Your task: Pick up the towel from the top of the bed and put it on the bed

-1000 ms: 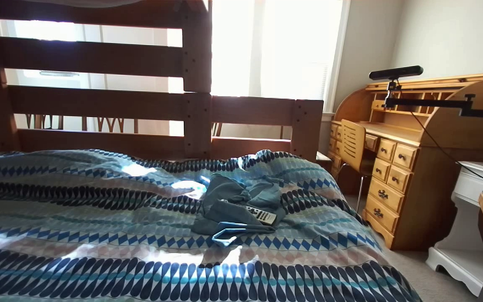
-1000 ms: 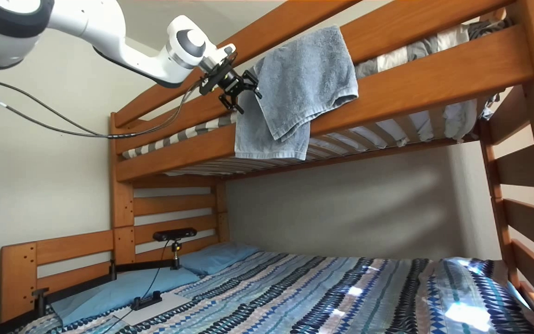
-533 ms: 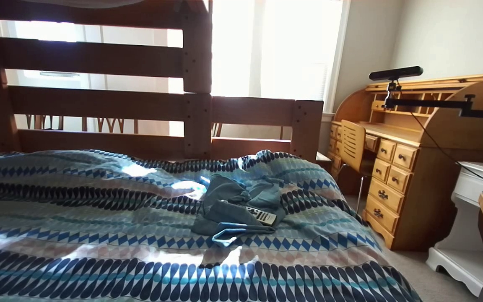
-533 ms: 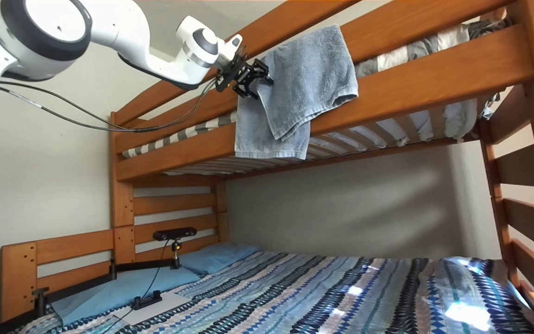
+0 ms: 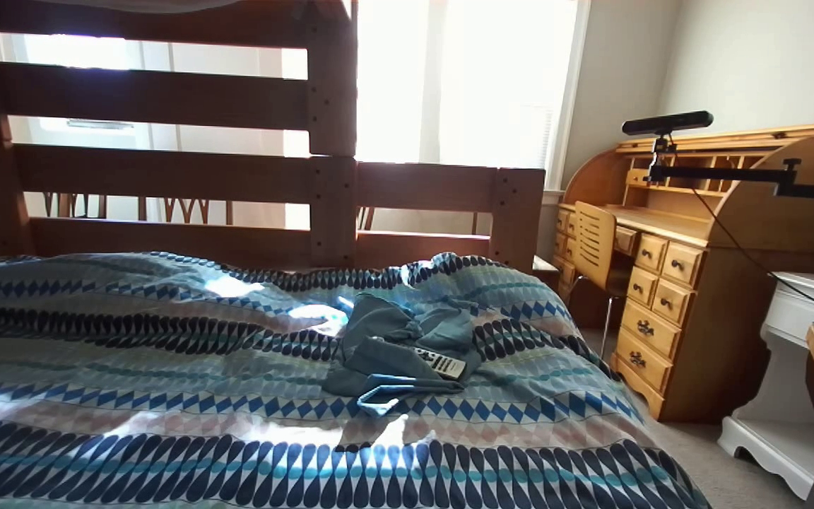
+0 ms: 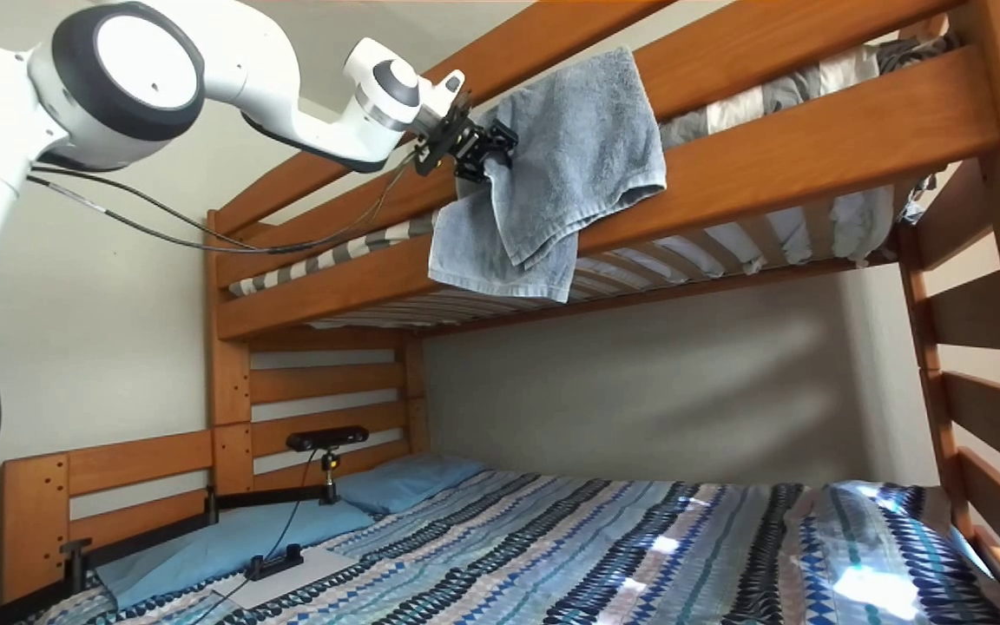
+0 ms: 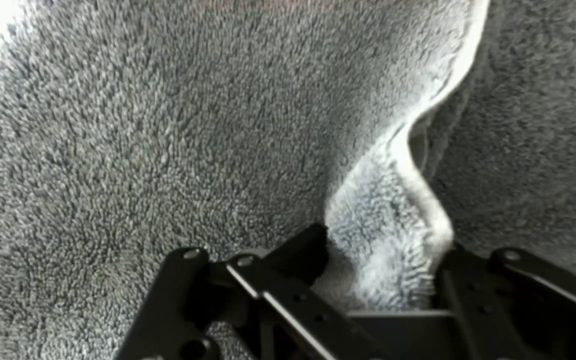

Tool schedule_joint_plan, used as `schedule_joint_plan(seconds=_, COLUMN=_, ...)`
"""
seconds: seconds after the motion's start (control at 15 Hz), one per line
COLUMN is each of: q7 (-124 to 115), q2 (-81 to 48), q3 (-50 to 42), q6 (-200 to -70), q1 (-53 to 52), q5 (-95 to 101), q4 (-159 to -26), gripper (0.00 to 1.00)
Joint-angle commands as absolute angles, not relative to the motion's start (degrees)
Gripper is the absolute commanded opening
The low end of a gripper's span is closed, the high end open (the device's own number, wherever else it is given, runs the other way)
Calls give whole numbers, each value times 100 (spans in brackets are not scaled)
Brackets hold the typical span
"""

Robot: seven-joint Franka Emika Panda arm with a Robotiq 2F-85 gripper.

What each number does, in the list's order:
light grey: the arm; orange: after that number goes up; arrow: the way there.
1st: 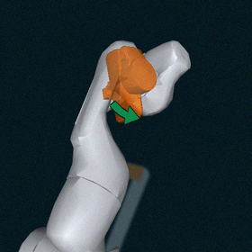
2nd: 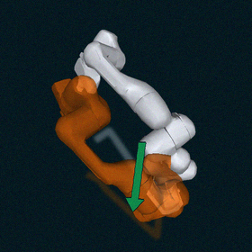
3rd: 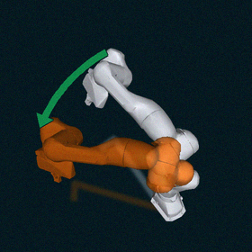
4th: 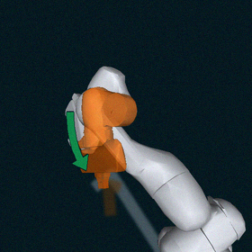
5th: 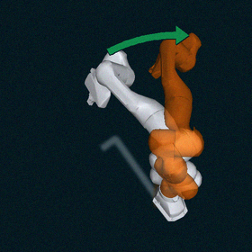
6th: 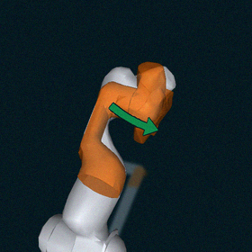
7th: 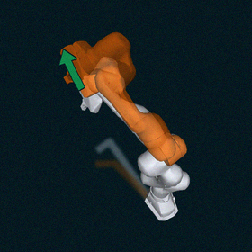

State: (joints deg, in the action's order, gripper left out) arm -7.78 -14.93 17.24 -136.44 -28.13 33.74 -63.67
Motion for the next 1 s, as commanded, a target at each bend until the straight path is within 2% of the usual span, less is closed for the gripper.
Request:
schedule_joint_plan(seconds=0.0, q7=-728, q2=-1532, q3=1699, q6=-13169, q1=-2902, q5=3474, q4=-6009, gripper=10)
schedule_joint_plan(seconds=0.07, q7=-734, q2=-1476, q3=1685, q6=-13030, q1=-2900, q5=3496, q4=-6013, gripper=2)
schedule_joint_plan(seconds=0.13, q7=-754, q2=-1399, q3=1684, q6=-12964, q1=-2871, q5=3462, q4=-6059, gripper=0)
schedule_joint_plan(seconds=0.2, q7=-783, q2=-1335, q3=1670, q6=-12912, q1=-2849, q5=3467, q4=-6097, gripper=4)
schedule_joint_plan(seconds=0.27, q7=-796, q2=-1253, q3=1654, q6=-12861, q1=-2814, q5=3457, q4=-6171, gripper=0)
schedule_joint_plan(seconds=0.4, q7=-860, q2=-1099, q3=1609, q6=-12741, q1=-2753, q5=3460, q4=-6293, gripper=3)
schedule_joint_plan(seconds=0.93, q7=-1756, q2=-212, q3=1173, q6=-11984, q1=-2720, q5=3818, q4=-6947, gripper=3)
